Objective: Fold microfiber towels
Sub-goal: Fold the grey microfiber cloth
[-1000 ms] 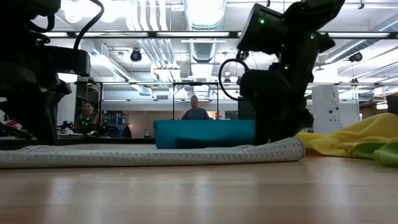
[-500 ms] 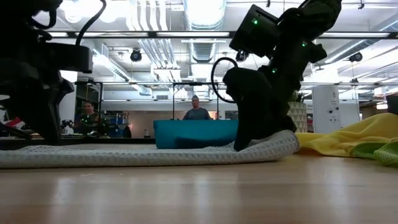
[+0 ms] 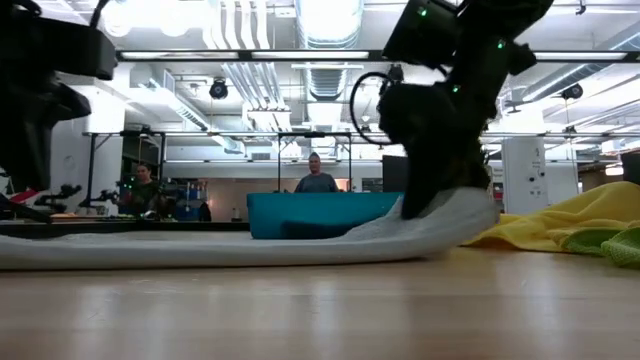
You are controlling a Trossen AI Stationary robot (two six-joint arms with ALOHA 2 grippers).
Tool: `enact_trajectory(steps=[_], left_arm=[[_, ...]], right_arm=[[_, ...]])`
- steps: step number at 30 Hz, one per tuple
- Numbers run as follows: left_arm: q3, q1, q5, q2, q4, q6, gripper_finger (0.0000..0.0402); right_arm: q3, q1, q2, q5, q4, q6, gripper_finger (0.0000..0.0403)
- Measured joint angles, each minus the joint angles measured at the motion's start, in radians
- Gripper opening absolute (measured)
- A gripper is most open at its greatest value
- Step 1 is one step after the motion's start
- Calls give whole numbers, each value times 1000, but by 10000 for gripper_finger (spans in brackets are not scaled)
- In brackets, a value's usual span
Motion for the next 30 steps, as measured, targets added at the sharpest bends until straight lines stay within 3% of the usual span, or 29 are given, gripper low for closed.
enact_trajectory(steps=[9,13,23,30], left_arm=[[-8,-25,16,31,7,-7,1],[-19,-31,49,34,13,0,1],[-125,-32,15,34,303,87,1],[-230,-31,-43,34,502,85,1]], right_arm=[[29,-34,-145,12,-272,46,13],[77,-19,-156,16,-303,79,12],[189,-1,29,-100,11,64,12],[338,-2,242,-98,200,48,12]])
